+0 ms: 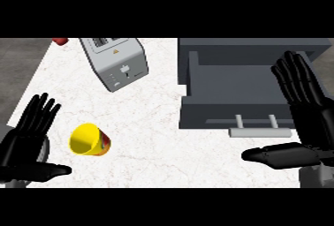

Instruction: Pick up the cup, place it into the drawer and close the drawer

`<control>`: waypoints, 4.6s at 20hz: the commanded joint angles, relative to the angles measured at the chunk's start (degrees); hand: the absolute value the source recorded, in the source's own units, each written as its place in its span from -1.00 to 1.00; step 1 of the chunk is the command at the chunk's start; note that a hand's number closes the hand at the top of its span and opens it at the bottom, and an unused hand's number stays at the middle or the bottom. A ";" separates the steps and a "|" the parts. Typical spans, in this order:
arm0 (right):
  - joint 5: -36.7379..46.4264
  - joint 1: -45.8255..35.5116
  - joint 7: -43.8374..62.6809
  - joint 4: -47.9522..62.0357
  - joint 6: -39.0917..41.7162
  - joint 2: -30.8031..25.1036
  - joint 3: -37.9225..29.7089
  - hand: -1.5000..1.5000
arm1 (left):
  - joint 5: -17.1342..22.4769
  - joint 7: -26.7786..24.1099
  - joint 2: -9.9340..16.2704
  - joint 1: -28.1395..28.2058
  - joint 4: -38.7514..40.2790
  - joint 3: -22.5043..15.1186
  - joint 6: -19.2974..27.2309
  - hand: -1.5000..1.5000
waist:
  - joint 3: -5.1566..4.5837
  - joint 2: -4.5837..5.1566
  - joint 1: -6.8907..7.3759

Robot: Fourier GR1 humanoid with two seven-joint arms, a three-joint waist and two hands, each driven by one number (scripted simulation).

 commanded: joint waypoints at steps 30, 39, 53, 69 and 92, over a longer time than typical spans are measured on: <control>-1.62 -6.97 2.48 3.74 1.91 -1.23 -3.14 -1.00 | -20.16 -52.76 5.02 -23.33 76.44 2.87 -0.01 -1.00 | -0.19 0.39 -1.09; -3.34 -6.83 2.76 3.28 3.52 -2.61 -4.50 -1.00 | -20.67 -52.72 4.76 -27.15 79.70 3.05 0.43 -1.00 | -0.26 0.55 -1.71; -2.53 -8.20 3.46 4.41 3.12 -3.39 -5.09 -1.00 | -21.38 -59.56 1.77 -27.80 74.74 1.40 -1.43 1.00 | -0.24 0.50 -1.23; -3.21 -7.16 0.76 6.04 3.50 -3.44 -7.01 -1.00 | -13.76 -61.11 -2.24 -33.38 69.41 8.60 8.03 1.00 | -0.11 0.41 -1.00; 1.17 -4.81 -2.67 5.99 2.43 -1.87 -4.90 -1.00 | -11.68 -16.95 -11.66 -59.71 40.98 -11.06 27.13 1.00 | 0.04 -0.07 -0.58</control>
